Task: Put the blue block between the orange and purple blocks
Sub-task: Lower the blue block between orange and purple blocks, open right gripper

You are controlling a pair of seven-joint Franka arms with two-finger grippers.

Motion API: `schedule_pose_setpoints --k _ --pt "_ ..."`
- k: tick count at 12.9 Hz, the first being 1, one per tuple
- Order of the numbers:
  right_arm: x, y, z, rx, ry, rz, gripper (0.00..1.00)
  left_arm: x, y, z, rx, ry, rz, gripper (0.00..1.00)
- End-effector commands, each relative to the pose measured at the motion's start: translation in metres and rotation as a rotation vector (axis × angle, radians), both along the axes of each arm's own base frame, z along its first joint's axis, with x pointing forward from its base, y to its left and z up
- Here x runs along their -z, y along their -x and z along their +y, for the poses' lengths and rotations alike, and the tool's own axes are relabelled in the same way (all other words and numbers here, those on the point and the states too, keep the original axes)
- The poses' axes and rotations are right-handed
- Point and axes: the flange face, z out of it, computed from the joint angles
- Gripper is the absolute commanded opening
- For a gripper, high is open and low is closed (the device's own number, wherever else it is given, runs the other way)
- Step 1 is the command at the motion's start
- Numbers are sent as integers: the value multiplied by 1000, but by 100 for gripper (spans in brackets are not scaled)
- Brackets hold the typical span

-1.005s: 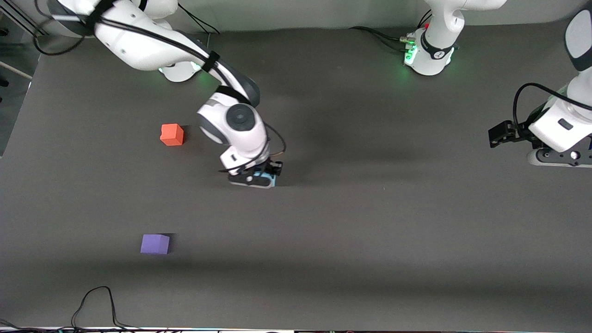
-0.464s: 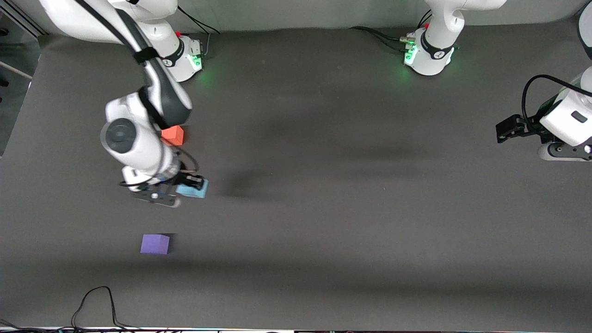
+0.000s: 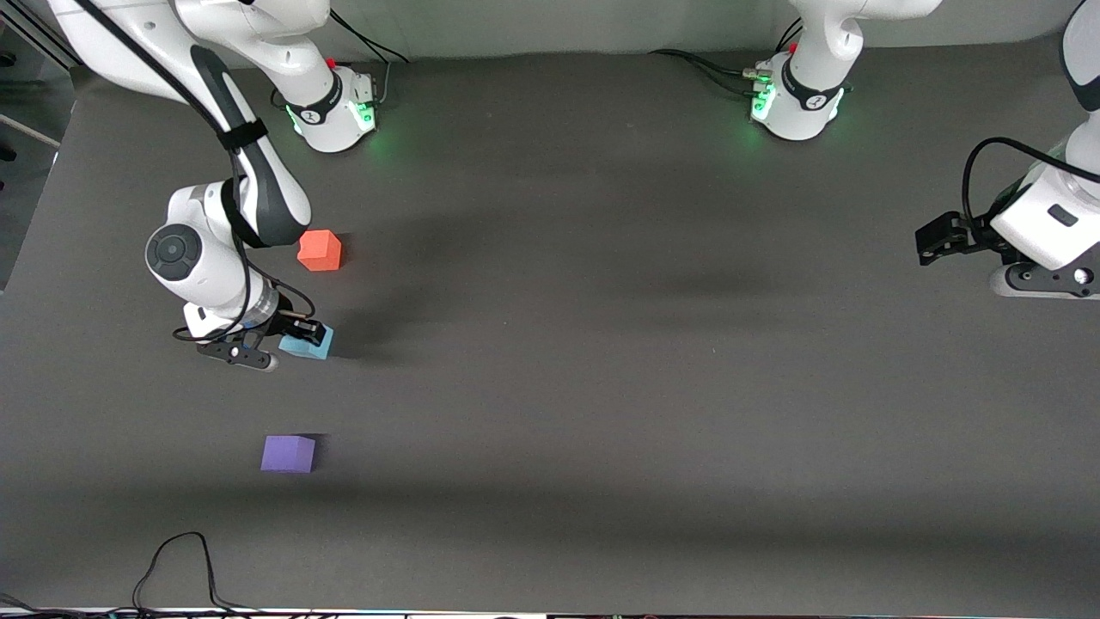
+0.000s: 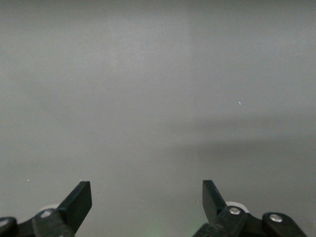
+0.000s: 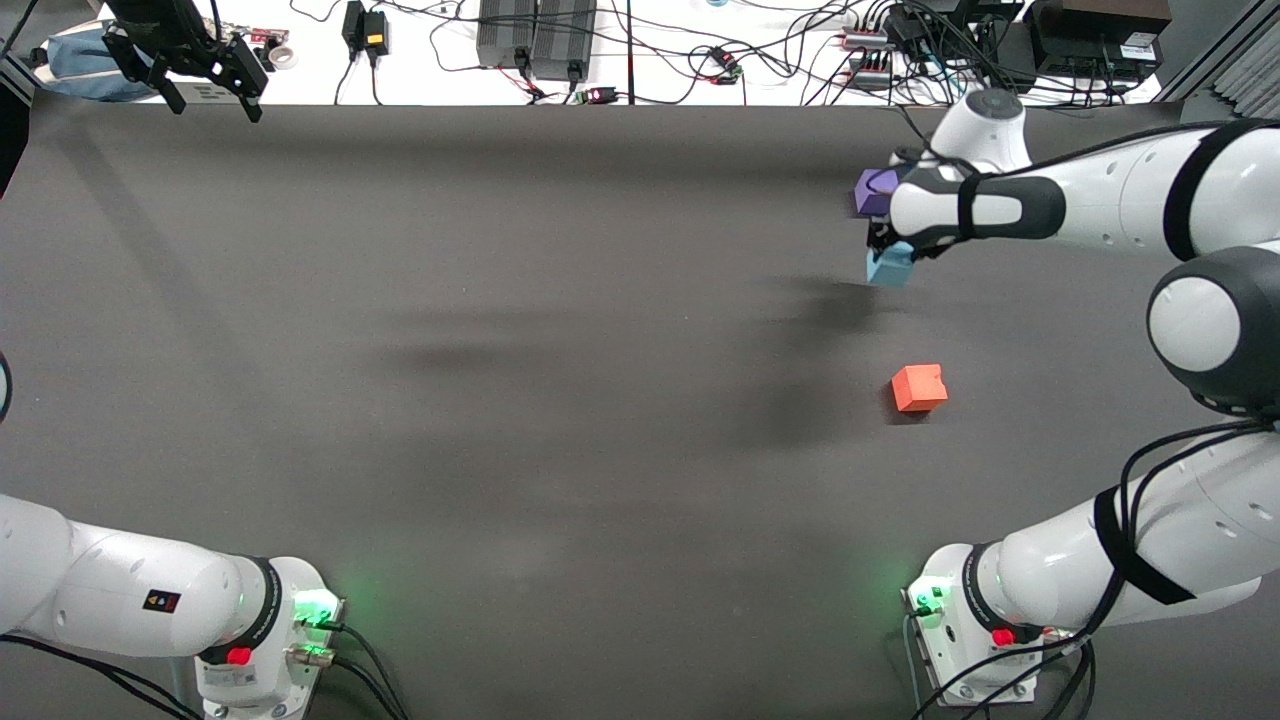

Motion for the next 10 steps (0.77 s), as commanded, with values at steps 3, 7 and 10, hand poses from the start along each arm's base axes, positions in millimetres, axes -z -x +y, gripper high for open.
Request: schedule_pose_setpoints --k 3,7,10 --pt "31 2 -1 -13 -16 18 40 -8 1 -9 6 -13 -2 100" --pt "37 3 -1 -16 -14 24 43 -6 1 -5 15 -11 7 100" --pt "38 3 -6 -23 -4 25 47 -4 1 -4 13 -12 13 100"
